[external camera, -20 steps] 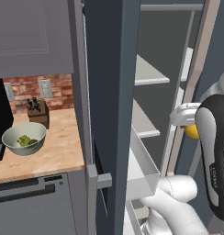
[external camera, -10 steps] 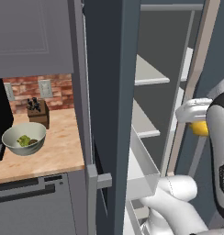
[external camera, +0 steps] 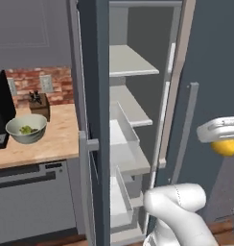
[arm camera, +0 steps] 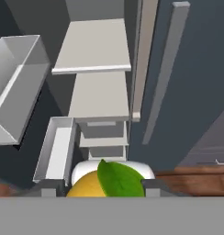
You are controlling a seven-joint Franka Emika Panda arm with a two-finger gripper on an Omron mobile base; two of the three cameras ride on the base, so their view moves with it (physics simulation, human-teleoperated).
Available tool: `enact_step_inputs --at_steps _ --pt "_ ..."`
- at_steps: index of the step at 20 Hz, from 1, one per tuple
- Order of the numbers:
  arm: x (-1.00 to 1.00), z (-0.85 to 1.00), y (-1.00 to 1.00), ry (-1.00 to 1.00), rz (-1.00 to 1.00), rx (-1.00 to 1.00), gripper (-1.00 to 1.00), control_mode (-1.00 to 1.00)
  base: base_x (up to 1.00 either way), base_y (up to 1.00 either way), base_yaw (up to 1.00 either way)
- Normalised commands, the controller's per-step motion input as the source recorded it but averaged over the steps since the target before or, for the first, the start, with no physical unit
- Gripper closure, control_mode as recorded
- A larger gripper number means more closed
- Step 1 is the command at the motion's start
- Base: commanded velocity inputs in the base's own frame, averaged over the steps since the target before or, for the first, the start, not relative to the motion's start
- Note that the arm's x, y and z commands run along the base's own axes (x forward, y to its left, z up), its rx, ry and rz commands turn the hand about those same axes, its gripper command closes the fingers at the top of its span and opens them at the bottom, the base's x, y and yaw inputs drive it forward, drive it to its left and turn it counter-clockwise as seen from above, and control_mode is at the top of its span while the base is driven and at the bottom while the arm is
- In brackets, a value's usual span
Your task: Take the broccoli, kiwi, and lemon from the freezer and place them in the bowl on the counter.
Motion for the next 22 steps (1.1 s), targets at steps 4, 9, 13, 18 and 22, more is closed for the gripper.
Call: enact_step_inputs --at_steps 4,9,13,18,22 --pt "0.00 0.00 0.00 0.00 0.00 0.00 1.00 1.00 -1.00 -0.30 0.00" --pt "0.00 0.00 0.00 0.00 0.00 0.00 1.00 1.00 -0.91 0.52 0.07" --pt "0.00 0.00 0.00 0.00 0.00 0.00 1.00 1.00 -0.64 1.00 0.17" --pt "0.00 0.00 0.00 0.00 0.00 0.00 1.00 1.00 -0.16 1.00 0.22" --pt "0.00 0.00 0.00 0.00 0.00 0.00 1.00 1.00 0.18 1.00 0.18"
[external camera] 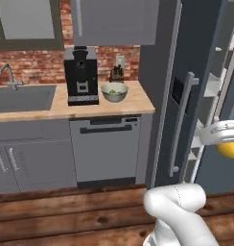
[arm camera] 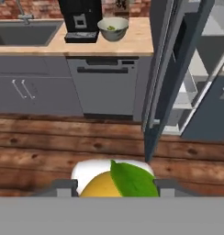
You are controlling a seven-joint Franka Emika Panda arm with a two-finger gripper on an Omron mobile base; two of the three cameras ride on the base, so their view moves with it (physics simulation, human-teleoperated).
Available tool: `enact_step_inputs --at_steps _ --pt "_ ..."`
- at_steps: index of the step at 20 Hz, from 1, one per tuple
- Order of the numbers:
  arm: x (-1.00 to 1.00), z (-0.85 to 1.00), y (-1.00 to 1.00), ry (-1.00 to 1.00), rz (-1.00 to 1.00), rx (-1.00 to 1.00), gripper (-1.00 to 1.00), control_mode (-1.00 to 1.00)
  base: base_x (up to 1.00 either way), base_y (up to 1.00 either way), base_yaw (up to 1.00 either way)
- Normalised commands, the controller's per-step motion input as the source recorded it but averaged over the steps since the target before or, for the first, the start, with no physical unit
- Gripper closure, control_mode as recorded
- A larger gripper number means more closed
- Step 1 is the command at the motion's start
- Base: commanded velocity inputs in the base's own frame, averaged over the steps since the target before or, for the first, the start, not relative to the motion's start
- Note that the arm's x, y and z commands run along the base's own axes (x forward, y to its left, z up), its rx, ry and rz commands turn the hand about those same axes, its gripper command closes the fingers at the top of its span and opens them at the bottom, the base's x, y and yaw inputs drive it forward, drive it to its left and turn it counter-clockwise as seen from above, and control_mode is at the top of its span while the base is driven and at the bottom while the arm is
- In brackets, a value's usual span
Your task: Take the broccoli, kiwi, and lemon from the freezer and place them in the bowl on the counter.
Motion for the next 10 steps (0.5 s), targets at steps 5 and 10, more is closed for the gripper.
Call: enact_step_inputs --at_steps 5,10 --pt "0.00 0.00 0.00 0.00 0.00 0.00 1.00 1.00 0.66 0.84 0.02" --pt "0.00 0.00 0.00 0.00 0.00 0.00 1.00 1.00 0.98 0.55 -0.18"
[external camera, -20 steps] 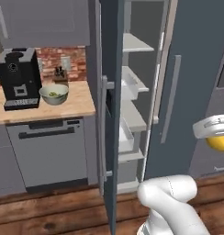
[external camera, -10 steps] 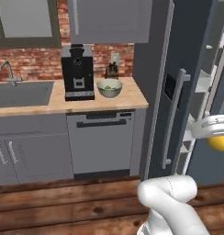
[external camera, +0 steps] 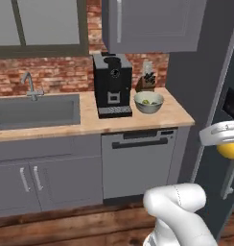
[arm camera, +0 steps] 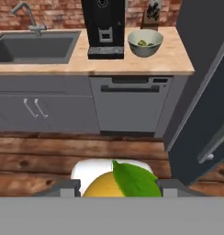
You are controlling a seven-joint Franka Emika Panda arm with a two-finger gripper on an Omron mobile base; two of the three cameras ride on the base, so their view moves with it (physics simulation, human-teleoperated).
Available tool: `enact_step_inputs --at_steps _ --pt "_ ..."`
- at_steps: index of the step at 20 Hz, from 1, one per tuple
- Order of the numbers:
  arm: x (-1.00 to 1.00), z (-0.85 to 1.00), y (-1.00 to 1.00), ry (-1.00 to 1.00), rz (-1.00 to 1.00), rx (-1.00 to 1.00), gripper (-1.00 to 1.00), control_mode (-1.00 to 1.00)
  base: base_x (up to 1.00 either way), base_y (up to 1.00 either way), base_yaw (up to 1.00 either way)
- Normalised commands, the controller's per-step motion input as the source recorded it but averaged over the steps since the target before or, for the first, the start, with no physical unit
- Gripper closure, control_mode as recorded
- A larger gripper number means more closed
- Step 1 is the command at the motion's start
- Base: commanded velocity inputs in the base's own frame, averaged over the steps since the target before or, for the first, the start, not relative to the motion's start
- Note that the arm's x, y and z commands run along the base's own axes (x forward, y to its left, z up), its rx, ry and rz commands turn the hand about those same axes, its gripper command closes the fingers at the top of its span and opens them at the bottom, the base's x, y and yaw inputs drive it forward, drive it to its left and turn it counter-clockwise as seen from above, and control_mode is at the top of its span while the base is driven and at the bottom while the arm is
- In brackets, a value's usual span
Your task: Take the broccoli, kiwi, and lemon from the freezer and place them in the bowl on the counter.
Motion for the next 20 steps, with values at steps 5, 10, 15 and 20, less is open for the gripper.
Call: enact_step_inputs --at_steps 5,10,15,20 --pt "0.00 0.00 0.00 0.00 0.00 0.00 1.00 1.00 1.00 0.43 -0.22" --pt "0.00 0.00 0.00 0.00 0.00 0.00 1.00 1.00 0.80 0.08 -0.19" --pt "0.00 0.00 0.00 0.00 0.00 0.00 1.00 1.00 0.46 -0.41 -0.03" --pt "0.00 0.00 0.00 0.00 0.00 0.00 1.00 1.00 0.52 -0.49 0.00"
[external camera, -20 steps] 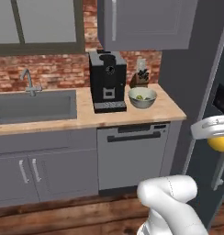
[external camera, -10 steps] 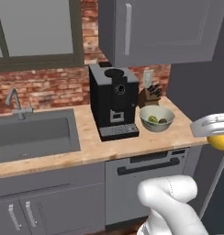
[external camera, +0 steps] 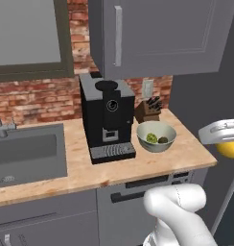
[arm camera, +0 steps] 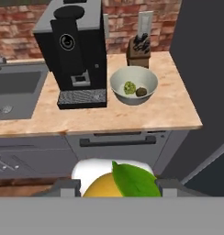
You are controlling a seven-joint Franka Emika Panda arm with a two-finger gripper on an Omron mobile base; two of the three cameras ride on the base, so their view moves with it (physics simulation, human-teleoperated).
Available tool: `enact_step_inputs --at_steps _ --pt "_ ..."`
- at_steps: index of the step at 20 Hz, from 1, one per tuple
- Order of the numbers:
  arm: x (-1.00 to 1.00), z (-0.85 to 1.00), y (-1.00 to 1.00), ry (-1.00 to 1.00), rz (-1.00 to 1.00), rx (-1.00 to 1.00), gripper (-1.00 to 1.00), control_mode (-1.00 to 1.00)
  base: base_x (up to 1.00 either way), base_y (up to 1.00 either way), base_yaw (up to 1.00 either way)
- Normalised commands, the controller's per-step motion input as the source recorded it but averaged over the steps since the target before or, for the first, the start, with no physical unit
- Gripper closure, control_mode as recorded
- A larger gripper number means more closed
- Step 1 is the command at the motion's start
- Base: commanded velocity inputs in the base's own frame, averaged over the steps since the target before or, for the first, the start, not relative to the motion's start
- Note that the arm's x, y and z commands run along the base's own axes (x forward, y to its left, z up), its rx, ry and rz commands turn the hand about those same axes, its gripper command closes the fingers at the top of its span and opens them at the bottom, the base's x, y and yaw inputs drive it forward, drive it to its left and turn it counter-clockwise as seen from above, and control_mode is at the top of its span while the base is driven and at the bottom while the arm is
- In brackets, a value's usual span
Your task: Take the broccoli, kiwi, and lemon from the freezer and place them in the bowl on the counter.
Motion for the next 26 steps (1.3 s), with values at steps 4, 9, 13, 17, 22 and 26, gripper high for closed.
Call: enact_step_inputs --at_steps 4,9,13,17,22,26 --pt "0.00 0.00 0.00 0.00 0.00 0.00 1.00 1.00 0.47 -0.29 -0.01" --pt "0.00 0.00 0.00 0.00 0.00 0.00 1.00 1.00 0.43 -0.09 -0.01" --pt "0.00 0.00 0.00 0.00 0.00 0.00 1.00 1.00 0.44 -0.14 0.00" --pt "0.00 0.00 0.00 0.00 0.00 0.00 1.00 1.00 0.54 -0.13 0.00" --pt "0.14 -0.06 -0.07 0.00 0.00 0.00 1.00 -1.00 0.43 -0.15 0.00" --pt "0.82 -0.40 -0.27 0.00 0.01 0.00 1.00 -1.00 0.00 0.00 0.00"
